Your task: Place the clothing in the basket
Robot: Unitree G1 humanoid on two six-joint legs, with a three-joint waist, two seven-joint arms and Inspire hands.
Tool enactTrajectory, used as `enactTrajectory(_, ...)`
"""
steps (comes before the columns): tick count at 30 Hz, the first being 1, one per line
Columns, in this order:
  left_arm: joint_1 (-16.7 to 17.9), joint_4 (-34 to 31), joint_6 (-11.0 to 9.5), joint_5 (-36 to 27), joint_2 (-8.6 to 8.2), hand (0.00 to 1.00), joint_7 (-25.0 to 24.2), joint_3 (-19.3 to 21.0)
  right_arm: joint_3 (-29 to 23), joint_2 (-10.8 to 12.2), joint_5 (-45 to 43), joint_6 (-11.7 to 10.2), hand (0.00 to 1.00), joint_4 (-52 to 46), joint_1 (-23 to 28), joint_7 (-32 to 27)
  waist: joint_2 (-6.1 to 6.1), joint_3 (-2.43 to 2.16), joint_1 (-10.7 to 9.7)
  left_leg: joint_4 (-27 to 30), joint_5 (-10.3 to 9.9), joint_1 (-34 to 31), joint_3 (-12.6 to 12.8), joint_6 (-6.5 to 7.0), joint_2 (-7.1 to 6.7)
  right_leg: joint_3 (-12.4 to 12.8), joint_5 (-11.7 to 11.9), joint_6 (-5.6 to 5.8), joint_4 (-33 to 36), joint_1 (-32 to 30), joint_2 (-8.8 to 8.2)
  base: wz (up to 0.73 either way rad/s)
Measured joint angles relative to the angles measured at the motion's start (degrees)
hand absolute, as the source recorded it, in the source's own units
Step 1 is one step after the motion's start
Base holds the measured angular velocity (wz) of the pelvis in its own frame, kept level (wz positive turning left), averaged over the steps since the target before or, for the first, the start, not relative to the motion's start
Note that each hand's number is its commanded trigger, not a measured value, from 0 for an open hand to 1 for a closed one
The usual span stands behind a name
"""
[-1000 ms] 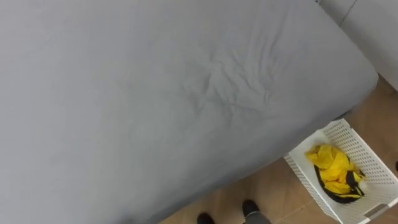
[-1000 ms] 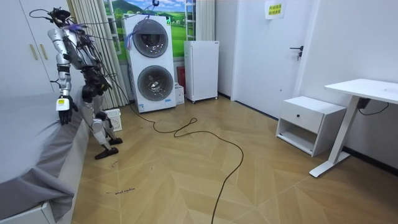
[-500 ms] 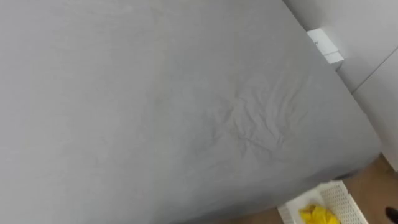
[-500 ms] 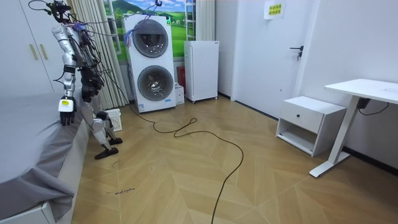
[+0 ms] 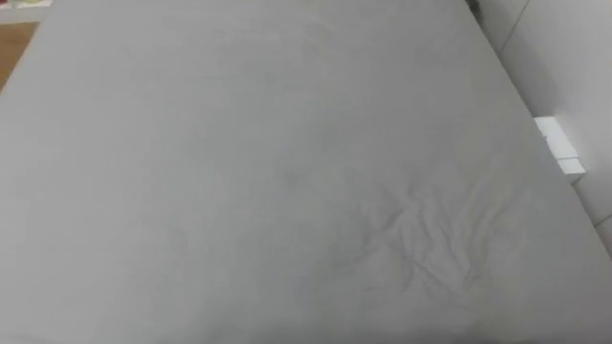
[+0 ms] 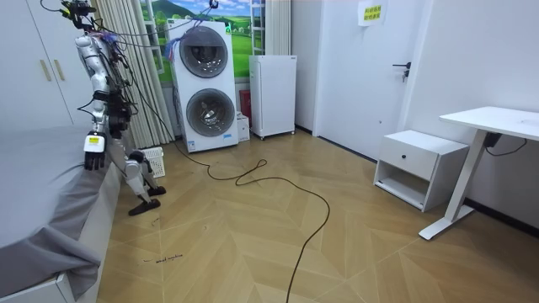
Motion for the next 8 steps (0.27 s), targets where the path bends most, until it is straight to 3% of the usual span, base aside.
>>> enactTrajectory(3,-0.4,0.0,-0.2,1.2,-1.58,0.0,-0.1,2.0,0.8,0.3,-3.8,0.0,0.0,0.3,0.3,2.1,0.3,0.12,0.8,0.0,-0.2,0.0,-0.7,0.1,-0.15,-0.5,0.0,0.02,-0.3,0.5,0.02,0.09)
enactTrajectory(8,-0.6,0.0,-1.1,1.2,-2.01,0.0,-0.1,1.9,4.9,0.5,-5.5,0.9,0.0,1.6,0.3,3.3,0.57,0.01,1.8,0.0,-0.3,0.0,-1.7,0.09,-0.7,-1.8,0.0,0.06,-0.3,1.0,-0.08,0.1)
